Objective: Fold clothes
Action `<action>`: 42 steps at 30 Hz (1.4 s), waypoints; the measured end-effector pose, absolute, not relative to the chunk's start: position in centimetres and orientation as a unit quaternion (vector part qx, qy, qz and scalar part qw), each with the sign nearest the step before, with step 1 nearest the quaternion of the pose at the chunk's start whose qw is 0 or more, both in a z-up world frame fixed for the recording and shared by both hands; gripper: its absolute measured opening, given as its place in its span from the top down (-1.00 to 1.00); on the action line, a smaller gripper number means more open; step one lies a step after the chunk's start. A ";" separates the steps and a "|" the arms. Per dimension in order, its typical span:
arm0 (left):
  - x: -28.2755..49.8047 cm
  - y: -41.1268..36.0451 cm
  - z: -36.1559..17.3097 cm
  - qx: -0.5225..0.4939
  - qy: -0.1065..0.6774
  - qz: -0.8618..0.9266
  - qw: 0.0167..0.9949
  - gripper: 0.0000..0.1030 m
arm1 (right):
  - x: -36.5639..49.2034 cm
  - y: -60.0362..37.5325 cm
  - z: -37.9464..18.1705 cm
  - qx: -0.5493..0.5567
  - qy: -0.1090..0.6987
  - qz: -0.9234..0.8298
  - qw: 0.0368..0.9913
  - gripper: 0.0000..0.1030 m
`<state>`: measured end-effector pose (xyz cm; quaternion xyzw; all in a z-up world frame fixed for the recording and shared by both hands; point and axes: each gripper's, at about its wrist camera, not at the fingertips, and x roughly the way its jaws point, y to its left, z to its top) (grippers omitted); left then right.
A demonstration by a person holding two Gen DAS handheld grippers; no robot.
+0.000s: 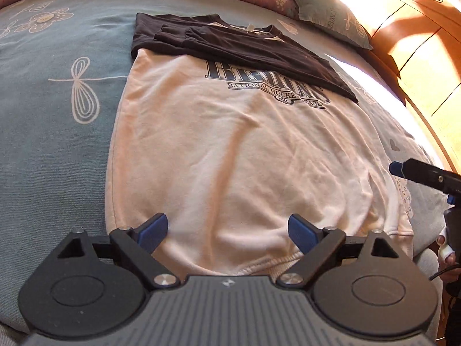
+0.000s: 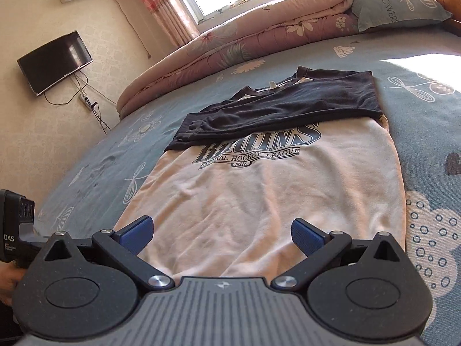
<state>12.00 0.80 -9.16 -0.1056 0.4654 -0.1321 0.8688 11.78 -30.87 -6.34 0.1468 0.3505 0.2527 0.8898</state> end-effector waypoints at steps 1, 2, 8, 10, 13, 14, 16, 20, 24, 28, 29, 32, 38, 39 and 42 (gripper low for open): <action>11.7 1.0 -9.3 -0.113 0.462 -0.134 0.870 -0.77 | 10.9 -30.3 -6.6 0.131 0.358 0.248 0.891 -1.00; 11.4 1.2 -9.4 -0.120 0.457 -0.137 0.870 -0.81 | 10.1 -29.8 -6.8 0.115 0.366 0.243 0.891 -1.00; 10.0 1.6 -9.4 -0.132 0.447 -0.131 0.875 -0.85 | 6.2 -30.2 -10.3 0.095 0.385 0.191 0.898 -1.00; 9.5 1.4 -9.0 -0.129 0.448 -0.123 0.876 -0.85 | 5.0 -30.8 -10.3 0.099 0.374 0.189 0.902 -1.00; 9.3 0.5 -8.0 -0.116 0.436 -0.139 0.882 -0.85 | 4.0 -31.9 -9.4 0.126 0.360 0.184 0.906 -1.00; 9.2 0.2 -7.7 -0.111 0.431 -0.145 0.884 -0.85 | 3.9 -32.3 -9.2 0.129 0.351 0.179 0.910 -1.00; 9.3 -0.4 -7.6 -0.098 0.431 -0.147 0.885 -0.85 | 4.3 -32.6 -9.1 0.129 0.347 0.161 0.915 -1.00; 10.2 -0.3 -9.5 -0.100 0.461 -0.142 0.871 -0.85 | 5.0 -33.1 -10.6 0.140 0.358 0.150 0.911 -1.00; 10.3 0.2 -9.9 -0.097 0.454 -0.178 0.867 -0.99 | 4.7 -33.3 -11.2 0.145 0.348 0.151 0.914 -1.00; 10.3 0.4 -9.9 -0.078 0.457 -0.208 0.861 -0.99 | 4.6 -33.6 -11.5 0.159 0.339 0.152 0.915 -1.00; 10.3 0.6 -10.0 -0.079 0.456 -0.212 0.861 -0.99 | 4.6 -33.6 -11.5 0.159 0.337 0.152 0.915 -1.00; 10.1 0.8 -10.0 -0.082 0.451 -0.221 0.861 -0.99 | 4.5 -33.6 -11.5 0.157 0.335 0.154 0.916 -1.00; 10.1 -0.4 -9.0 -0.056 0.452 -0.219 0.863 -0.98 | 4.4 -34.1 -11.7 0.172 0.327 0.161 0.915 -1.00; 10.0 -0.8 -8.6 -0.049 0.447 -0.226 0.864 -0.98 | 4.4 -34.2 -11.7 0.175 0.326 0.162 0.915 -1.00; 9.8 -2.1 -7.8 -0.031 0.437 -0.248 0.864 -0.98 | 4.3 -34.4 -11.8 0.183 0.324 0.165 0.914 -1.00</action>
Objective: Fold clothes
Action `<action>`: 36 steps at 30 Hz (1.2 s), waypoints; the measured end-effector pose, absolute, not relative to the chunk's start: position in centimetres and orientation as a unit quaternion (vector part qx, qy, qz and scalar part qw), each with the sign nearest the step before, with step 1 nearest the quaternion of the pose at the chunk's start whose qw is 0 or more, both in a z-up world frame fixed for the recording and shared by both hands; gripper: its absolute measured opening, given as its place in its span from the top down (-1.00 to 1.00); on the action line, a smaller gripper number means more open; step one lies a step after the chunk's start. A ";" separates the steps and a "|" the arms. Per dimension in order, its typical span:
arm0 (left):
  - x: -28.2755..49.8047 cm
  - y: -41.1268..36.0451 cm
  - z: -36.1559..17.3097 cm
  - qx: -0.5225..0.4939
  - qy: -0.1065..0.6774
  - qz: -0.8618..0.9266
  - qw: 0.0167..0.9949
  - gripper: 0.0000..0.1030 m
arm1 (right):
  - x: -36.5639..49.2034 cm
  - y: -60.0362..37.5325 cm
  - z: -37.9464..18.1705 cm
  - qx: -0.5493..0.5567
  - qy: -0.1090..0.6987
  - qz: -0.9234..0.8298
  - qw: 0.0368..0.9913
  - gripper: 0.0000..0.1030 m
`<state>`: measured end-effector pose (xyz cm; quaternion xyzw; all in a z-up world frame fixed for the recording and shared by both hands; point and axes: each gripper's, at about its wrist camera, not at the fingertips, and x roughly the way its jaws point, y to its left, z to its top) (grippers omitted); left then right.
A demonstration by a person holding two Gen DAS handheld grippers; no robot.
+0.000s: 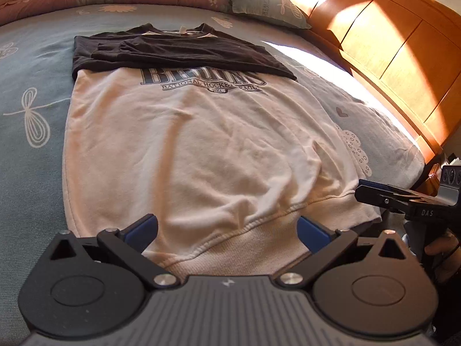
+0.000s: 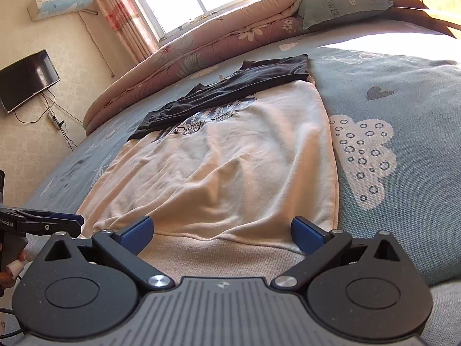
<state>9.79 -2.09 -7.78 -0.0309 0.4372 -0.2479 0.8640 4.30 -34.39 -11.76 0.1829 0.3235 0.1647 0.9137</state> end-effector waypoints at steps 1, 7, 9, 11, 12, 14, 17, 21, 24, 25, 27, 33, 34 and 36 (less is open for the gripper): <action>9.8 -2.4 -7.7 -0.025 0.439 -0.250 0.862 -0.98 | 4.3 -34.4 -11.8 0.185 0.323 0.165 0.913 -1.00; 10.1 -1.3 -9.5 -0.027 0.474 -0.222 0.852 -0.98 | 4.2 -34.5 -11.9 0.186 0.321 0.166 0.914 -1.00; 9.8 -0.4 -9.7 -0.029 0.473 -0.211 0.855 -0.98 | 4.2 -34.5 -11.9 0.185 0.321 0.166 0.914 -1.00; 9.7 0.2 -9.5 -0.036 0.476 -0.208 0.853 -0.98 | 4.2 -34.5 -11.9 0.187 0.320 0.167 0.914 -1.00; 9.6 0.4 -9.4 -0.037 0.476 -0.205 0.854 -0.98 | 4.1 -34.6 -11.9 0.188 0.319 0.167 0.914 -1.00; 9.3 0.0 -8.6 -0.022 0.463 -0.209 0.861 -0.98 | 4.1 -34.7 -11.9 0.192 0.318 0.168 0.913 -1.00; 8.8 -1.5 -7.9 0.018 0.446 -0.225 0.866 -0.98 | 4.1 -34.7 -11.9 0.196 0.316 0.168 0.913 -1.00; 8.3 -4.7 -8.4 0.091 0.427 -0.250 0.864 -0.98 | 4.2 -34.4 -11.8 0.186 0.318 0.165 0.915 -1.00; 7.7 -6.3 -9.0 0.134 0.414 -0.258 0.862 -0.98 | 4.2 -34.0 -11.7 0.173 0.320 0.161 0.917 -1.00; 7.5 -6.7 -9.2 0.150 0.413 -0.262 0.859 -0.98 | 4.2 -34.0 -11.7 0.170 0.321 0.160 0.918 -1.00; 7.0 -7.1 -9.5 0.172 0.406 -0.265 0.857 -0.98 | 4.2 -33.8 -11.7 0.163 0.324 0.157 0.919 -1.00; 5.1 -6.6 -10.0 0.243 0.382 -0.266 0.851 -0.98 | 5.1 -32.4 -10.0 0.108 0.370 0.153 0.910 -1.00; 4.9 -6.5 -10.2 0.259 0.379 -0.262 0.849 -0.98 | 5.2 -32.2 -9.6 0.097 0.374 0.157 0.909 -1.00; 4.5 -6.4 -10.5 0.286 0.370 -0.255 0.846 -0.98 | 4.9 -31.4 -8.5 0.061 0.368 0.164 0.913 -1.00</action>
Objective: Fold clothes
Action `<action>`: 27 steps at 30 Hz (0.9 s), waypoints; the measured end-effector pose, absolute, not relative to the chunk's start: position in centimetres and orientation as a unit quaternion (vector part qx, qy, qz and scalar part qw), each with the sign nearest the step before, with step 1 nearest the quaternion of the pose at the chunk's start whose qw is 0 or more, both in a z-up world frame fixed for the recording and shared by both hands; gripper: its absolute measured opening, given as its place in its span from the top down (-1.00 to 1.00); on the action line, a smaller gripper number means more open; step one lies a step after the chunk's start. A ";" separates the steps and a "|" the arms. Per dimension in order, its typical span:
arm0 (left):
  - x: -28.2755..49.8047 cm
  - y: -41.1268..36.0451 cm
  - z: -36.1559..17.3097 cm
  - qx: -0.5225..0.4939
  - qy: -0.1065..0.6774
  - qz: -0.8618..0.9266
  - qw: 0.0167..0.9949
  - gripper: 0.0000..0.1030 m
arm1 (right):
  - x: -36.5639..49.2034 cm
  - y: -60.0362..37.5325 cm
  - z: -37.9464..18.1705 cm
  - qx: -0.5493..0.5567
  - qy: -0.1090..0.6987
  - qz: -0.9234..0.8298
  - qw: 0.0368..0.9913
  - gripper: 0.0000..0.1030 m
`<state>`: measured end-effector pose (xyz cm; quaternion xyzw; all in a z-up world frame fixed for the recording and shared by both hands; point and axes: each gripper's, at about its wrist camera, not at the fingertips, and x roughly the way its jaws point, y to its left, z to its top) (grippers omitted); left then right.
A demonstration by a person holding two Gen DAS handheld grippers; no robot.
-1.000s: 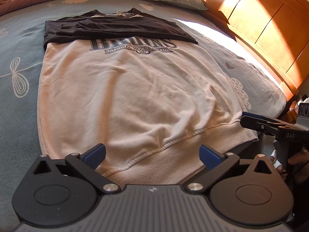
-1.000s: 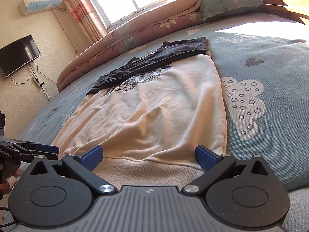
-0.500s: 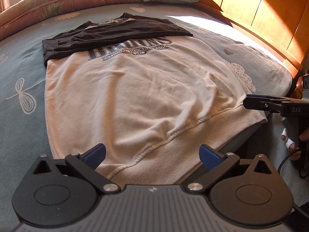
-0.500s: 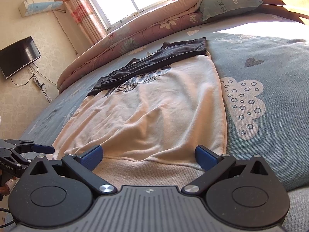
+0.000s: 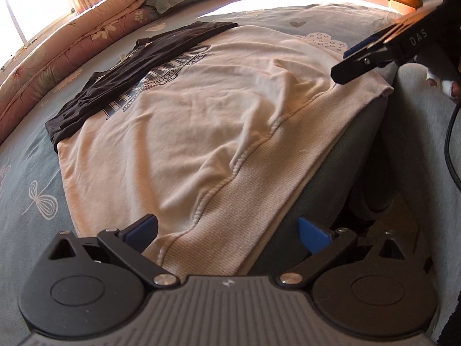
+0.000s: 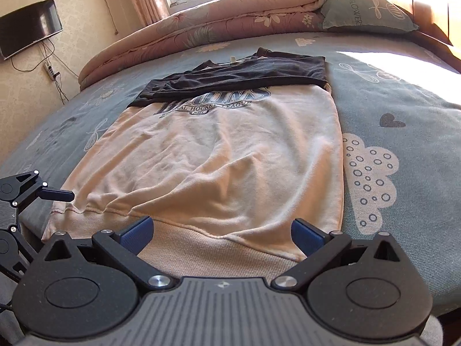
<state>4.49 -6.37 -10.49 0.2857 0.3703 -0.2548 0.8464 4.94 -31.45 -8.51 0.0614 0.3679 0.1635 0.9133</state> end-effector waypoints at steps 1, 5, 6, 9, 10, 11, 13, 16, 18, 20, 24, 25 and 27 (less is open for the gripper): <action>4.3 -6.2 -10.6 0.295 0.364 -0.253 0.847 -0.98 | 4.8 -31.0 -8.0 0.042 0.363 0.165 0.916 -1.00; 3.9 -5.8 -10.1 0.307 0.347 -0.245 0.852 -0.98 | 4.2 -29.3 -6.2 -0.015 0.346 0.175 0.922 -1.00; 3.8 -5.8 -10.0 0.315 0.343 -0.241 0.851 -0.98 | 4.0 -29.0 -6.0 -0.025 0.342 0.177 0.922 -1.00; 3.8 -5.4 -10.0 0.329 0.347 -0.239 0.845 -0.98 | 3.8 -28.1 -5.6 -0.047 0.336 0.183 0.923 -1.00; 3.7 -5.3 -10.0 0.335 0.346 -0.237 0.844 -0.98 | 3.7 -27.9 -5.5 -0.052 0.335 0.184 0.922 -1.00; 3.5 -5.2 -10.0 0.342 0.343 -0.234 0.843 -0.98 | 3.6 -27.6 -5.4 -0.057 0.335 0.185 0.922 -1.00; 3.2 -4.9 -9.9 0.358 0.337 -0.227 0.841 -0.98 | 3.5 -27.0 -5.3 -0.067 0.334 0.189 0.921 -1.00; 3.1 -4.3 -9.7 0.359 0.336 -0.217 0.843 -0.98 | 3.3 -25.7 -5.1 -0.098 0.327 0.197 0.919 -1.00; 3.1 -3.9 -9.4 0.352 0.334 -0.211 0.848 -0.98 | 3.1 -24.5 -5.1 -0.123 0.321 0.206 0.916 -1.00; 2.9 -3.5 -9.0 0.348 0.328 -0.207 0.854 -0.98 | 3.0 -23.1 -5.2 -0.147 0.317 0.218 0.911 -1.00; 2.8 -2.8 -8.4 0.342 0.317 -0.194 0.863 -0.98 | 2.9 -20.2 -5.7 -0.189 0.307 0.247 0.900 -1.00; 2.9 -2.5 -8.2 0.335 0.319 -0.194 0.865 -0.98 | 2.9 -19.4 -5.9 -0.198 0.304 0.253 0.897 -1.00; 3.0 -2.1 -8.0 0.319 0.324 -0.196 0.869 -0.98 | 3.0 -17.8 -6.6 -0.219 0.303 0.266 0.888 -1.00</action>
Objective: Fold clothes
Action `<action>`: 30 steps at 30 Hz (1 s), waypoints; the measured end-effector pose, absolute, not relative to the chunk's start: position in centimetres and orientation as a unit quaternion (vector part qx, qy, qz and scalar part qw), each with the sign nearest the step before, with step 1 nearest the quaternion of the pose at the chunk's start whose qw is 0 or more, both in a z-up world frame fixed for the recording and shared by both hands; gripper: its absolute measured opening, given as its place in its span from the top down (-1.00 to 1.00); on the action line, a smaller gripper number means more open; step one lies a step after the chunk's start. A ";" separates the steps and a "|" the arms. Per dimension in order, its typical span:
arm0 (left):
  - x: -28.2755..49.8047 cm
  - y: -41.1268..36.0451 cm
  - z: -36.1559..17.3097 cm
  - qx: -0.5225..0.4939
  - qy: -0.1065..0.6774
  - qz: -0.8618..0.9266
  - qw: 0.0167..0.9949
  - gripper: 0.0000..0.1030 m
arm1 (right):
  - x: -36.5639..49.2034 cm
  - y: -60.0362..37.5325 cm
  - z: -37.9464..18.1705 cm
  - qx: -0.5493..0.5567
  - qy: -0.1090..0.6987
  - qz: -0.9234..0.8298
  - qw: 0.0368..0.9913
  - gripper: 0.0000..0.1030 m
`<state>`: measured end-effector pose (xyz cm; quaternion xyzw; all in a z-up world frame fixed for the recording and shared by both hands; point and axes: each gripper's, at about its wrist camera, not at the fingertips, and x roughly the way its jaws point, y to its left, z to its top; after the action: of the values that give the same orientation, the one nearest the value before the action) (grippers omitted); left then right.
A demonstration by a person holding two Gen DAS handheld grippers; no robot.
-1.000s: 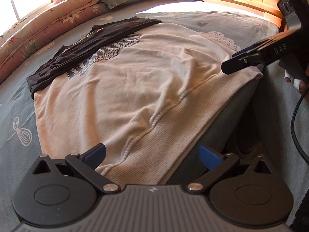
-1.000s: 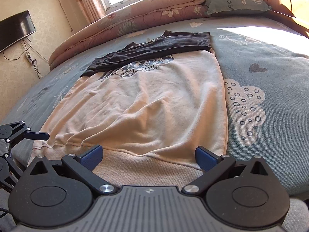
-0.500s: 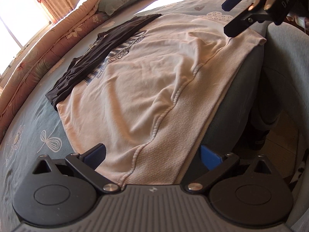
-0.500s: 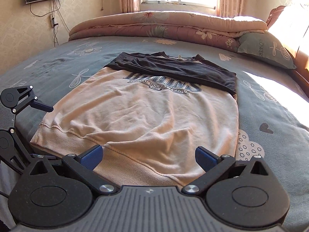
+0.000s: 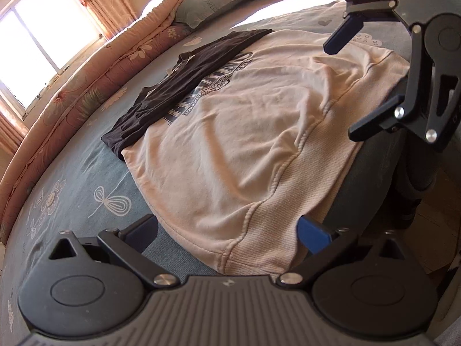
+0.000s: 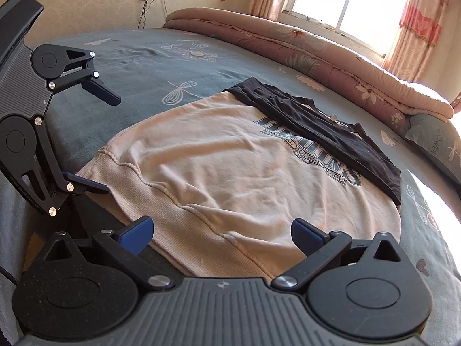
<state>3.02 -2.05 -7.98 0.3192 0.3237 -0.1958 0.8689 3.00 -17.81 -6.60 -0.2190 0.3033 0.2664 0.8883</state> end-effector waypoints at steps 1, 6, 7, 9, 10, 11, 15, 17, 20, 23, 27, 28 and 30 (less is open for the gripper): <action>3.0 -1.9 -7.9 0.313 0.323 -0.201 0.870 -0.98 | 3.0 -17.0 -7.1 -0.232 0.304 0.271 0.883 -1.00; 1.9 -3.0 -9.0 0.349 0.319 -0.246 0.846 -0.98 | 2.8 -15.2 -8.5 -0.254 0.309 0.282 0.872 -1.00; 1.8 -3.3 -9.5 0.364 0.316 -0.254 0.839 -0.98 | 3.0 -15.3 -8.6 -0.248 0.315 0.285 0.871 -1.00; 1.7 -3.9 -10.3 0.390 0.310 -0.257 0.828 -0.98 | 3.1 -15.5 -8.6 -0.248 0.321 0.277 0.871 -1.00; 1.7 -4.1 -10.7 0.403 0.307 -0.259 0.822 -0.98 | 3.1 -15.7 -8.6 -0.249 0.321 0.273 0.872 -1.00; 1.7 -4.3 -10.9 0.416 0.301 -0.254 0.820 -0.98 | 3.1 -15.9 -8.5 -0.249 0.320 0.270 0.873 -1.00; 1.8 -4.3 -10.5 0.442 0.283 -0.239 0.817 -0.99 | 3.1 -16.9 -7.9 -0.243 0.317 0.261 0.879 -1.00; 1.8 -4.2 -10.2 0.450 0.273 -0.231 0.818 -0.99 | 3.1 -17.2 -7.8 -0.242 0.314 0.257 0.881 -1.00; 1.7 -4.1 -9.8 0.462 0.259 -0.222 0.818 -0.99 | 3.1 -17.4 -7.7 -0.241 0.312 0.257 0.883 -1.00; 1.8 -4.0 -9.5 0.463 0.254 -0.218 0.821 -0.99 | 3.0 -17.0 -7.8 -0.244 0.310 0.269 0.879 -1.00; 2.1 -3.9 -9.2 0.455 0.256 -0.213 0.826 -0.99 | 2.8 -15.3 -8.3 -0.259 0.300 0.305 0.866 -1.00; 2.1 -3.8 -9.1 0.453 0.257 -0.212 0.827 -0.99 | 2.8 -14.6 -8.5 -0.268 0.296 0.306 0.864 -1.00; 2.2 -3.7 -8.9 0.447 0.260 -0.212 0.829 -0.99 | 2.9 -13.3 -9.0 -0.286 0.289 0.307 0.860 -1.00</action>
<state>2.23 -3.67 -8.92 0.4474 0.2601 -0.2117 0.8291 2.89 -13.35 -8.99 -0.2861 0.2890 0.3074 0.8603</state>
